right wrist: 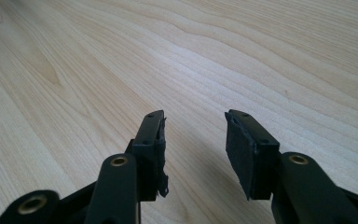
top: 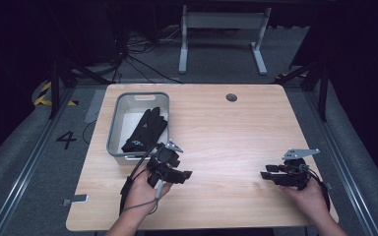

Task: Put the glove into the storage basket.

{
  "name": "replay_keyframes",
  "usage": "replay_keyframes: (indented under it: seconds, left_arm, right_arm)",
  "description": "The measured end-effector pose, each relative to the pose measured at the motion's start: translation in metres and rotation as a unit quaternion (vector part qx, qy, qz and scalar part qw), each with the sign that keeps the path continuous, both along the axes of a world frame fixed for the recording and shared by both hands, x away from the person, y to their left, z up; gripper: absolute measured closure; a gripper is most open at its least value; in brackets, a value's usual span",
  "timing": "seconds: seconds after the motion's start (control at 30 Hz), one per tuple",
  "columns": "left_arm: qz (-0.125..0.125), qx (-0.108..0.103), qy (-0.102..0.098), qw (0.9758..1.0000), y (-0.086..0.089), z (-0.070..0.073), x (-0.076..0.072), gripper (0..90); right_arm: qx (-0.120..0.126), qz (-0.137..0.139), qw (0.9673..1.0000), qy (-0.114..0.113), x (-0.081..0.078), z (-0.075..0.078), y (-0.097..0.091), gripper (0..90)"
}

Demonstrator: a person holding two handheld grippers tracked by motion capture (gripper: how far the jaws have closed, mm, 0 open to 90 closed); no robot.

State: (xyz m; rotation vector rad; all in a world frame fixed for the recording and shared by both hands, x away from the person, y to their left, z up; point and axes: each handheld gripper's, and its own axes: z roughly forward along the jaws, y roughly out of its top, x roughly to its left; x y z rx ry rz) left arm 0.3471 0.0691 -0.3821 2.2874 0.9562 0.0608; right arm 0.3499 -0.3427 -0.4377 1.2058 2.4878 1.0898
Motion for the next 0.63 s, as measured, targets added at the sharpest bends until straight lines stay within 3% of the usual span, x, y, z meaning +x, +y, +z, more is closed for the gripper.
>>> replay_keyframes:
  seconds: [0.13, 0.2, 0.33, 0.63]
  left_arm:
    - [-0.007, -0.009, 0.005, 0.9999, -0.003, -0.011, -0.003, 43.3]
    - [-0.010, -0.007, -0.002, 0.9999, -0.007, -0.024, -0.005, 43.4]
    - [-0.019, -0.008, 0.008, 0.9998, -0.013, -0.042, -0.005, 43.4]
    - [-0.028, 0.007, 0.005, 0.9996, -0.017, -0.054, -0.005, 42.1]
  right_arm:
    - [0.000, 0.002, 1.0000, -0.002, 0.000, -0.001, 0.000, 57.0]
    - [0.000, 0.004, 1.0000, 0.001, -0.001, -0.002, 0.001, 56.2]
    - [-0.005, 0.008, 0.9999, 0.003, 0.000, -0.005, 0.002, 56.3]
    - [-0.020, 0.022, 0.9994, -0.020, 0.000, -0.006, 0.002, 53.1]
